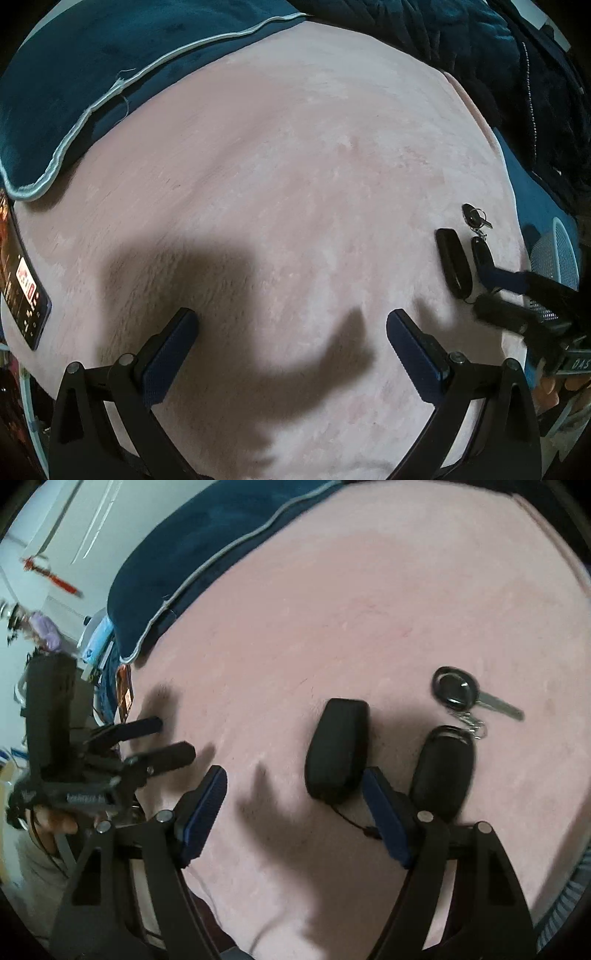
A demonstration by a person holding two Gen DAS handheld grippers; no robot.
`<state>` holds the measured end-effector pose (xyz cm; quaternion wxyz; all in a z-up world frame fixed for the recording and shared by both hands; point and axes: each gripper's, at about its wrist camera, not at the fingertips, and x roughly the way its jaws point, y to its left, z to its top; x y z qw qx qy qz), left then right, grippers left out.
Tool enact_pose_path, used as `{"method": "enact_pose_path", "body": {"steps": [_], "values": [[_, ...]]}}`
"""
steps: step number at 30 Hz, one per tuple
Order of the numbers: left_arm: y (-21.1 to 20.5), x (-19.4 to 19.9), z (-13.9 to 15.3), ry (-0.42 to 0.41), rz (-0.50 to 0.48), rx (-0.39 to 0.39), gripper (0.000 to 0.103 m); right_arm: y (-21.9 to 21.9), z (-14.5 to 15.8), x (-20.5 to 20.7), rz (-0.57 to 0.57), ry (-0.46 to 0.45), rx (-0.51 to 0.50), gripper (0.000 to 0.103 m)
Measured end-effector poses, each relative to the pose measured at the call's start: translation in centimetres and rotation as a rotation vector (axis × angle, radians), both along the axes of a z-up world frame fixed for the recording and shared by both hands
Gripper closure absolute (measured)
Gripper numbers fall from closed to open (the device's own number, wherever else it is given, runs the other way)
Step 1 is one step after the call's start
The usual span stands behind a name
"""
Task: Organize rigid objects
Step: 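Grasp the black key fob with the left gripper while the right gripper grasps the key ring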
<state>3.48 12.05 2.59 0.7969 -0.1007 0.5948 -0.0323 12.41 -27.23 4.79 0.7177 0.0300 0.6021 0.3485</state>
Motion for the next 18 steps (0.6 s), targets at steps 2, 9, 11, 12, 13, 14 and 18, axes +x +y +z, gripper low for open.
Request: {"method": "enact_pose_path", "body": {"steps": [2,9,11,12,13,14,18], "values": [[-0.1,0.0,0.1,0.001,-0.001,-0.003,0.001,-1.2,0.8,0.5,-0.089,-0.066,-0.045,0.027],[-2.2,0.5,-0.3,0.002,-0.032,-0.017,0.001,-1.4,-1.9,4.2,-0.247,-0.060,-0.281,0.048],[-3.1,0.7,-0.2,0.000,-0.047,-0.017,0.001,-0.2,-3.4,4.3,-0.228,-0.022,-0.348,0.055],[-3.5,0.7,-0.2,0.000,-0.053,-0.019,0.001,0.3,-3.5,4.0,-0.222,-0.052,-0.368,0.056],[-4.2,0.9,-0.1,-0.002,-0.060,-0.021,0.001,0.6,-3.4,3.8,-0.210,-0.069,-0.373,0.065],[-4.7,1.0,-0.1,-0.006,-0.068,-0.026,0.001,0.7,-3.2,3.4,-0.200,-0.081,-0.369,0.064],[-7.4,1.7,0.0,-0.018,-0.105,-0.040,0.002,-1.5,-2.7,2.1,-0.264,-0.075,-0.332,0.065]]}}
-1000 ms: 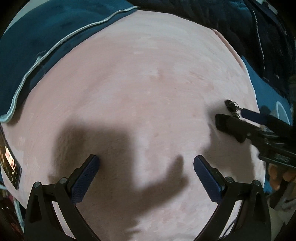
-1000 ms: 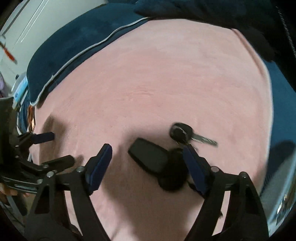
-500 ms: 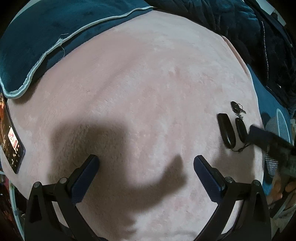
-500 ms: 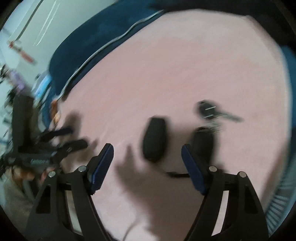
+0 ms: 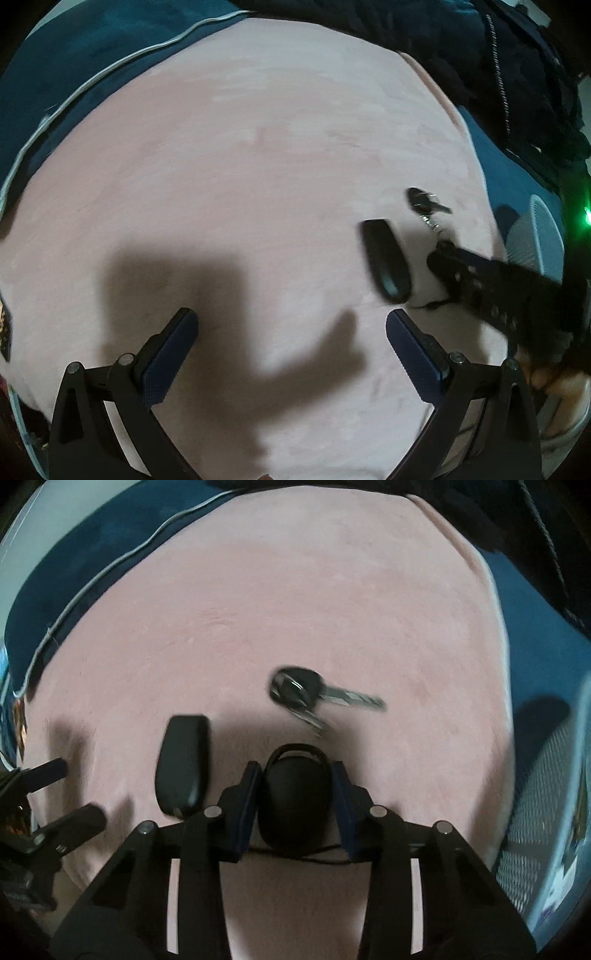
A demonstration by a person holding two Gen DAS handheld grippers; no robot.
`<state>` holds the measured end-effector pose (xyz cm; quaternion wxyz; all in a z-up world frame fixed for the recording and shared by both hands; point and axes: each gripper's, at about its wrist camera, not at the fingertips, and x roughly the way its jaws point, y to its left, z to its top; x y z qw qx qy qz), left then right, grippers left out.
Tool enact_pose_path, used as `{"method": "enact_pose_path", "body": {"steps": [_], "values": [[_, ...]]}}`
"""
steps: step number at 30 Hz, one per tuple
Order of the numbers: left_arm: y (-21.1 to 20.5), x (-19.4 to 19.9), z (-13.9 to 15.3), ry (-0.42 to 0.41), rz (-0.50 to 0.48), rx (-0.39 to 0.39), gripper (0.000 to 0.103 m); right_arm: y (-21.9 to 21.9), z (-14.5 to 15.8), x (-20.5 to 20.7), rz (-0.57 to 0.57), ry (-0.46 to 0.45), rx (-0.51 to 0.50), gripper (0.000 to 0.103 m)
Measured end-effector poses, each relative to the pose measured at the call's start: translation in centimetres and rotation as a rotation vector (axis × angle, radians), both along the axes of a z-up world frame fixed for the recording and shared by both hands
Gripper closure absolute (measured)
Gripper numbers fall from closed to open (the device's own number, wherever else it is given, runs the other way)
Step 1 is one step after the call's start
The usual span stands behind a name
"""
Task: Organize rigid objects
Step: 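Grasp the black key fob with the left gripper while the right gripper grasps the key ring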
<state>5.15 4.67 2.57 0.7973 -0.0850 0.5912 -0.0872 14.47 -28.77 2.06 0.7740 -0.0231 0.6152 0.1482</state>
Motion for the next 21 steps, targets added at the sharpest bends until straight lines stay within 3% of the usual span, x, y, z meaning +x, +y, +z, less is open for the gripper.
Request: {"method": "enact_pose_path", "body": {"steps": [4,9,10,12,14,16,21], "values": [[-3.1,1.5,0.0,-0.012,-0.019,-0.016,0.002,-2.1,-0.3,-1.0,-0.065,-0.002,0.015,0.064],[-7.1,3.1,-0.9,0.000,-0.061,0.029,0.022,-1.8,-0.8,-1.2,-0.063,-0.010,0.027,0.064],[-7.5,3.3,-1.2,-0.001,-0.070,0.044,0.028,-2.4,-0.7,-1.2,-0.062,-0.012,0.026,0.064],[-8.1,3.7,-1.6,0.001,-0.087,0.107,0.054,-3.7,-0.3,-1.7,-0.056,-0.017,0.024,0.064],[-7.4,3.6,-1.4,-0.003,-0.085,0.096,0.063,-4.0,-0.1,-1.3,-0.054,-0.021,0.031,0.064],[-6.2,3.6,-1.2,0.008,-0.073,0.068,0.063,-4.8,0.4,-2.9,-0.044,-0.033,0.033,0.063],[-4.3,3.6,-1.4,0.018,-0.066,0.003,0.062,-3.7,0.1,-1.8,-0.022,-0.059,0.021,0.063]]}}
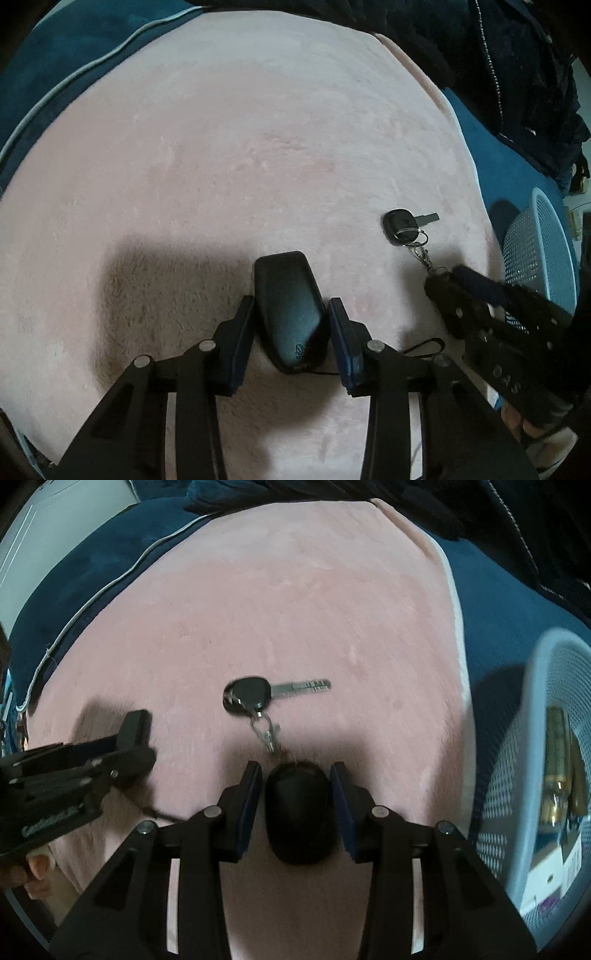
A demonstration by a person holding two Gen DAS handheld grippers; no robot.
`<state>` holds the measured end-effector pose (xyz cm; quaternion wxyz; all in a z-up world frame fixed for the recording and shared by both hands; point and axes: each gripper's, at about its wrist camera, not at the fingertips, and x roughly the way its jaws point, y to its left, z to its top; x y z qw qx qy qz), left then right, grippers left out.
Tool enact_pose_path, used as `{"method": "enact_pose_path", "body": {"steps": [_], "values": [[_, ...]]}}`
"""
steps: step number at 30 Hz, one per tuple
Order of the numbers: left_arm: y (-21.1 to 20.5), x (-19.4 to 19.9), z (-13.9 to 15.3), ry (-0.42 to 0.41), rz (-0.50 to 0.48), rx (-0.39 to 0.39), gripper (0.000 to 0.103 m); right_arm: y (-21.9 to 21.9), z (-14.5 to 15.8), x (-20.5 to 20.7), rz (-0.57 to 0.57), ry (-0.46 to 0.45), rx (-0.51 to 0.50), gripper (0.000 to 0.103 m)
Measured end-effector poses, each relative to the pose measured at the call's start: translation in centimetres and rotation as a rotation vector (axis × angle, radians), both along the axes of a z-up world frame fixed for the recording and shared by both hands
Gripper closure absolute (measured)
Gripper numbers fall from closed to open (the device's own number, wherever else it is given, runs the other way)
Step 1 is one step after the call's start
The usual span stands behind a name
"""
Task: Organize rigid objects
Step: 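Grasp the black key fob with the left gripper while the right gripper grasps the key ring, then carry the key fob with the left gripper while the right gripper carries the keys to the basket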
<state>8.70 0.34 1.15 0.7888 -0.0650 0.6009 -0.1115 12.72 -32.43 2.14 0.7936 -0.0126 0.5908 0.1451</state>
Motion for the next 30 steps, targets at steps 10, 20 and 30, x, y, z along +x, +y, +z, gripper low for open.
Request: {"method": "enact_pose_path", "body": {"steps": [10,20,30], "values": [[-0.7,0.2,0.1,-0.019,0.007,0.003,0.064,1.3,-0.2,1.7,0.081,-0.002,0.017,0.088],[1.3,-1.7,4.0,-0.073,0.039,-0.001,0.064,-2.8,6.8,-0.3,-0.008,-0.100,0.218,0.088],[0.7,-2.8,7.4,-0.125,0.027,0.011,0.064,-3.2,10.3,-1.6,-0.035,-0.166,0.248,0.088]]}}
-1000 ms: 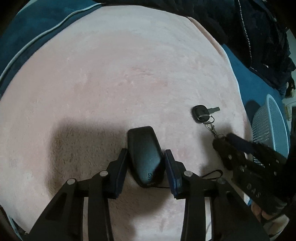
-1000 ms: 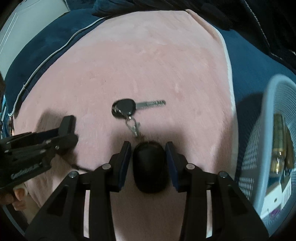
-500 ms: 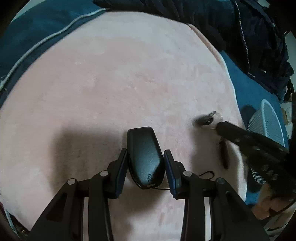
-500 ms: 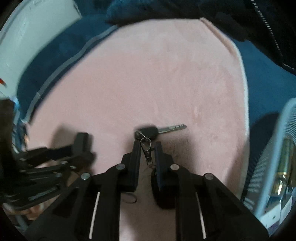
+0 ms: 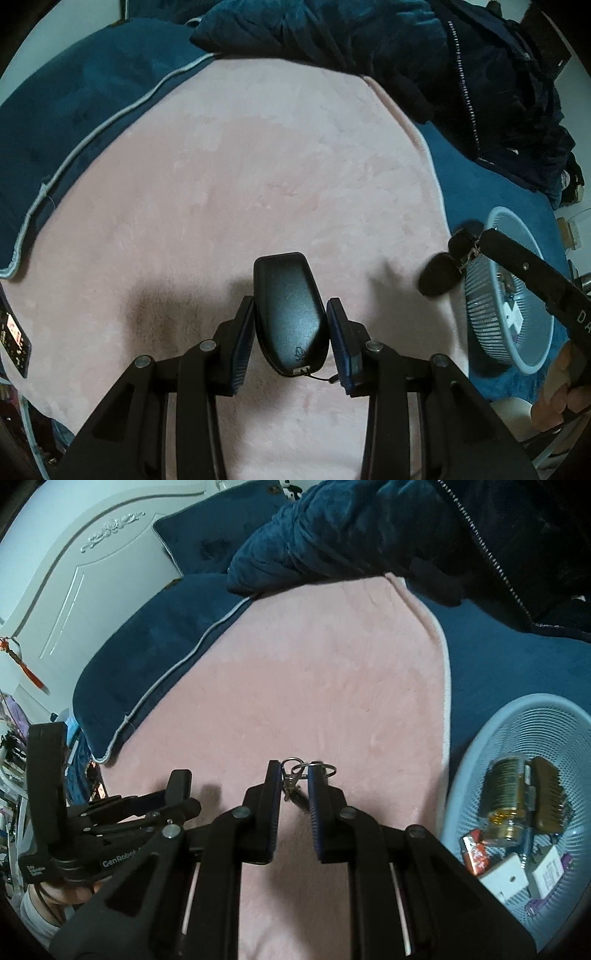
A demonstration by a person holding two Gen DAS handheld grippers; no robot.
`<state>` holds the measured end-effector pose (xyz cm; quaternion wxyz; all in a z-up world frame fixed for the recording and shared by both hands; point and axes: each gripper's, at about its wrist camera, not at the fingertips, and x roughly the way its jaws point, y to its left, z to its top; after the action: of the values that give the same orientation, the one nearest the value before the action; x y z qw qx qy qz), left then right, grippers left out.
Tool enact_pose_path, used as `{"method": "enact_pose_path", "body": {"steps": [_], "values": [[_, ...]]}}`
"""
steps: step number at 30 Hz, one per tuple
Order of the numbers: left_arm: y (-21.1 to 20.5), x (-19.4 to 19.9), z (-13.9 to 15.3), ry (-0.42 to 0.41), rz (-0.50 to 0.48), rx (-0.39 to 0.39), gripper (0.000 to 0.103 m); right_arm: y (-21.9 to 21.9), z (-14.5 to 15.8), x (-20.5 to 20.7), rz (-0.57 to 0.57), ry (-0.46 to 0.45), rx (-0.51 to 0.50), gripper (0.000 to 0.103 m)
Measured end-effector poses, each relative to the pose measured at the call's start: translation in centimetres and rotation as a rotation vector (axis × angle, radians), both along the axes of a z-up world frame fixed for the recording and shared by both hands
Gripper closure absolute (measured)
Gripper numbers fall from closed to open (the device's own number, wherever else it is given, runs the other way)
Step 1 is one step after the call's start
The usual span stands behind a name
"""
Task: Organize rigid objects
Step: 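Carry the key fob with the left gripper while the right gripper carries the keys to the basket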
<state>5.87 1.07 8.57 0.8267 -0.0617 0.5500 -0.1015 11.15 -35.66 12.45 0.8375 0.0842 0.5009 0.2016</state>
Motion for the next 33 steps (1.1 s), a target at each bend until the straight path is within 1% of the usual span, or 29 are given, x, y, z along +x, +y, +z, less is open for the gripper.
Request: {"method": "enact_pose_path", "body": {"steps": [6,15,27,33], "values": [[-1.5,-0.5,2.3,-0.037,-0.031,0.005,0.064,-1.8,1.9,-1.0,-0.036,-0.037,-0.004,0.088],[-5.6,-1.6,5.3,-0.080,-0.102,0.011,0.064,-5.3,4.0,-3.0,-0.093,-0.076,-0.012,0.088],[-12.6,-2.2,8.0,-0.124,-0.225,0.010,0.064,-11.7,5.9,-5.1,-0.218,-0.108,-0.021,0.088],[-17.4,-2.2,9.1,-0.141,-0.308,0.007,0.064,-15.1,6.3,-5.8,-0.286,-0.113,-0.026,0.088]]}}
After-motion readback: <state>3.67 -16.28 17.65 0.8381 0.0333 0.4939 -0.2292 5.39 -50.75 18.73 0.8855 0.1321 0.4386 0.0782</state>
